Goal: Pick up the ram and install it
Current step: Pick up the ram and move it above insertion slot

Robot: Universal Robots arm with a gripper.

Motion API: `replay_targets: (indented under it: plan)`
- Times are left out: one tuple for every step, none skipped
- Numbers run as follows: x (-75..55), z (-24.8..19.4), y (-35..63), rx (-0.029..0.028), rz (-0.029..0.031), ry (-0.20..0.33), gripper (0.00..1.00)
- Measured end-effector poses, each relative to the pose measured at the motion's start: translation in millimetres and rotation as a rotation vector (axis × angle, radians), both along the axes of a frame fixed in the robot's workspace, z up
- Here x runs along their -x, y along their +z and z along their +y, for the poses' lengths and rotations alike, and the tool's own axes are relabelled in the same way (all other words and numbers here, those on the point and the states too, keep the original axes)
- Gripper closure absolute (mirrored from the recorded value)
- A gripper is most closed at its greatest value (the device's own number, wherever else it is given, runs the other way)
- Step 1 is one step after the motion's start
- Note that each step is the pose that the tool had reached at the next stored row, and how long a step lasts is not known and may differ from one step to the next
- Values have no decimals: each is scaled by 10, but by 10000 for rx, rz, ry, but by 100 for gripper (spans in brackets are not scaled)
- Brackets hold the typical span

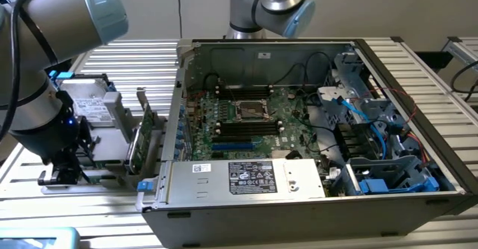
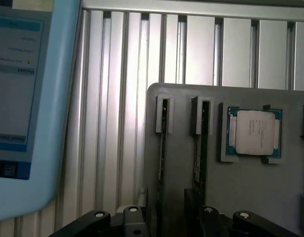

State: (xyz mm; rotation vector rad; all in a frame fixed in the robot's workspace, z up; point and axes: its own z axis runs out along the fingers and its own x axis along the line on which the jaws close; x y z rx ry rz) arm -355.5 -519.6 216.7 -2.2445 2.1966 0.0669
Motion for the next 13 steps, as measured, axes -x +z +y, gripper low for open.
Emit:
replay_targets:
  plan:
    - [0,0,-16,0,-1,4,58]
    - [0,0,-30,0,-1,7,58]
    - [0,0,-41,0,-1,11,58]
    - [0,0,-51,0,-1,15,58]
    - [0,0,-61,0,-2,17,58]
    - [0,0,-72,0,-2,19,58]
    - [0,0,-83,1,-2,21,58]
    - [0,0,-97,0,-3,23,58]
    - [0,0,-110,1,-4,24,58]
    - [0,0,-121,0,-5,25,58]
    - [0,0,-131,0,-6,25,58]
    - [0,0,-143,0,-8,26,58]
    - [0,0,-151,0,-8,26,58]
